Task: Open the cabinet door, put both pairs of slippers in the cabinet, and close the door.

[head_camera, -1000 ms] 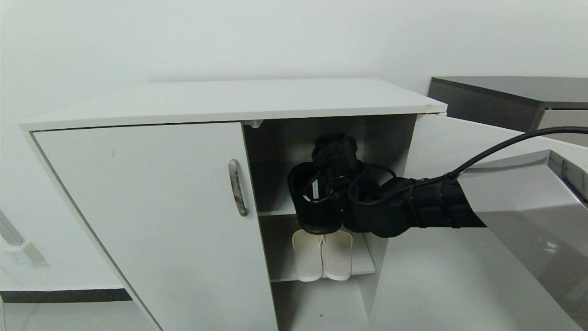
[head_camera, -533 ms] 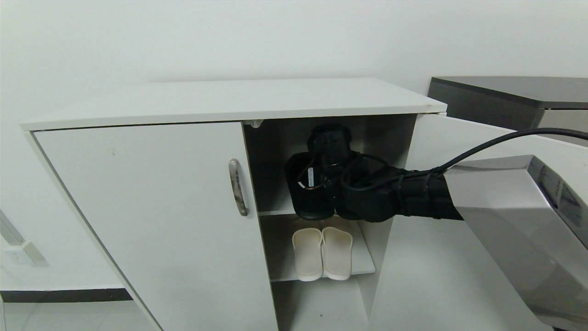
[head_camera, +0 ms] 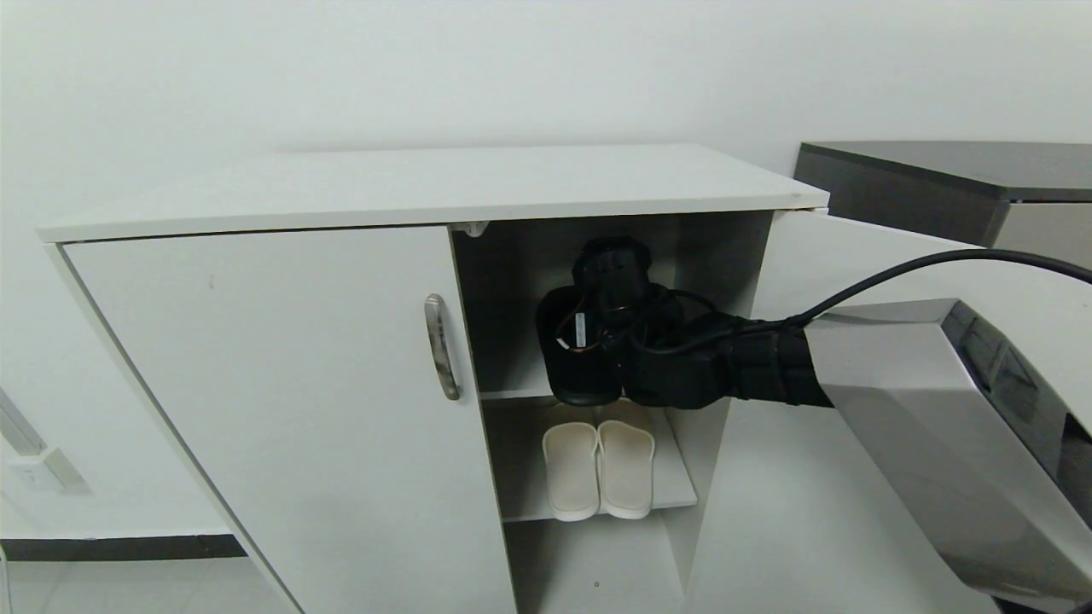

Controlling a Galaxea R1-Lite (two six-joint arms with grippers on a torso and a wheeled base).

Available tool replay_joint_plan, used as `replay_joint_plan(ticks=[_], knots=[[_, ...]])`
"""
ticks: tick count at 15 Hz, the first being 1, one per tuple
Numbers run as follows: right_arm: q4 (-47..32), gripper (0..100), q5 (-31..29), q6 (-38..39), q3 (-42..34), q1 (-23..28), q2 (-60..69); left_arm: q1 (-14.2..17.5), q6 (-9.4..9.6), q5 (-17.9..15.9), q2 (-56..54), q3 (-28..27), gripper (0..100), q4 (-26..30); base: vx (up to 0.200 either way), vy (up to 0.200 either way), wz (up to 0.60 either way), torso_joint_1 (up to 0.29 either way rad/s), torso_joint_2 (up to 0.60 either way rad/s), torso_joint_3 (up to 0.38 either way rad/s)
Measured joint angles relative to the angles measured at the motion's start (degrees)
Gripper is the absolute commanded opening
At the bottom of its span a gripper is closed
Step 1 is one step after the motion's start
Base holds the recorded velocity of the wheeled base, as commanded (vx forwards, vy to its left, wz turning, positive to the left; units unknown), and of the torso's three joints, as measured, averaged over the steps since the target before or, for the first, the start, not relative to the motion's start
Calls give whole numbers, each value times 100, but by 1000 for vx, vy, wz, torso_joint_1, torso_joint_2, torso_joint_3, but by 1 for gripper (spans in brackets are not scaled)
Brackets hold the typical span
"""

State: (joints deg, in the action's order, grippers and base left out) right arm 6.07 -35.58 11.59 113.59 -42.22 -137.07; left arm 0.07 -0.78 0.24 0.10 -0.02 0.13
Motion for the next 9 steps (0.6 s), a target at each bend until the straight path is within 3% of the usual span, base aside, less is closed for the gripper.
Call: replay_joint_plan(ticks=[7, 8, 9], knots=[[-2, 0, 0, 48, -2, 13, -57, 0, 0, 93, 0, 2, 0, -2, 0, 0, 0, 0, 0, 0], [-5, 100, -2, 52, -2, 13, -57, 0, 2, 90, 0, 2, 0, -2, 0, 0, 0, 0, 0, 0], [-9, 100, -11, 74, -17, 13, -55, 0, 2, 90, 0, 2, 0, -2, 0, 0, 0, 0, 0, 0]])
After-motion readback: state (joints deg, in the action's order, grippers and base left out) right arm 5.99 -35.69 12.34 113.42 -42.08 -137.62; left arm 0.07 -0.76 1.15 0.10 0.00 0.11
